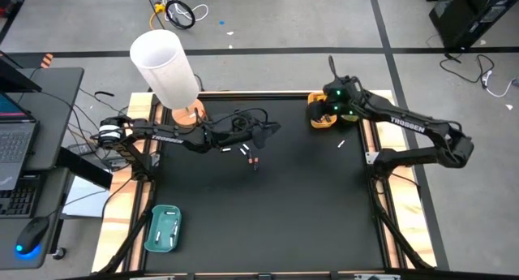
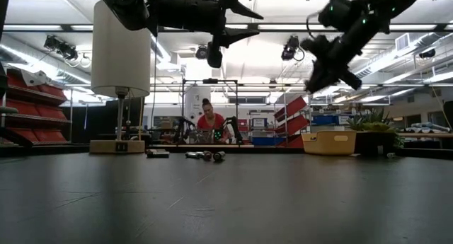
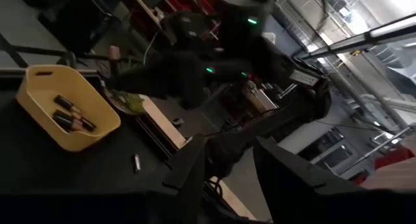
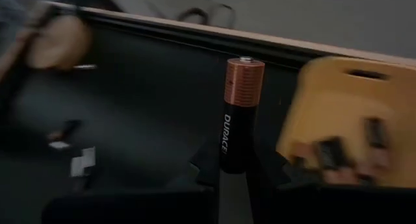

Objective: Sort batteries
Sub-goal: Put the black battery into the yellow bin, then put the right black battery into the yellow bin

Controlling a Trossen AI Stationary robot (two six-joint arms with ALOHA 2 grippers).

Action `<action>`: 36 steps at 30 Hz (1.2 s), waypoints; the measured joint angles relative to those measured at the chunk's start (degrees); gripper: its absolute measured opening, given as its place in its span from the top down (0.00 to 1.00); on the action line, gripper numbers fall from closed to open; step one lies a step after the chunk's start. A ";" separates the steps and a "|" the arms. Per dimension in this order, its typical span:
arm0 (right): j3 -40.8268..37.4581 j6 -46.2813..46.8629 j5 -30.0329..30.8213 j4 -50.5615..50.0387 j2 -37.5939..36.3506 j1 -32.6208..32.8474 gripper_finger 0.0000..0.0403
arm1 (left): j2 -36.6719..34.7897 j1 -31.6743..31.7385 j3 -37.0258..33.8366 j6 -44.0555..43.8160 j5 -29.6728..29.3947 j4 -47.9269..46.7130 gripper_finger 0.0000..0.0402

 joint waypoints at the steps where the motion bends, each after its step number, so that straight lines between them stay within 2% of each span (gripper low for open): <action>1: 0.00 -0.40 0.00 -0.89 0.53 -1.37 0.90 | 0.00 0.00 0.00 -0.41 0.42 0.00 0.63; 6: -0.05 -1.58 -0.11 -5.49 3.25 -5.80 0.82 | -0.02 0.00 0.00 -1.89 3.67 0.00 0.63; 13: -0.05 -2.62 -0.73 -5.87 4.01 -6.35 0.69 | -0.02 0.02 0.00 -5.03 4.38 -3.35 0.63; 23: -0.05 -2.67 -2.03 -7.39 2.48 -6.26 0.68 | -0.02 0.11 -0.02 -5.00 3.99 -6.84 0.63; 26: -0.05 -3.24 -5.64 -7.39 0.98 -5.91 0.68 | -0.03 0.15 -0.02 -4.97 3.98 -7.26 0.63; 30: -0.02 -4.15 -9.25 -9.02 0.45 -1.73 0.68 | -1.71 0.15 -0.01 -5.80 3.54 -15.98 0.63; 36: -0.07 -4.25 -9.22 -11.45 -1.35 10.30 0.68 | -8.99 -0.30 -0.04 -5.62 3.37 -35.91 0.63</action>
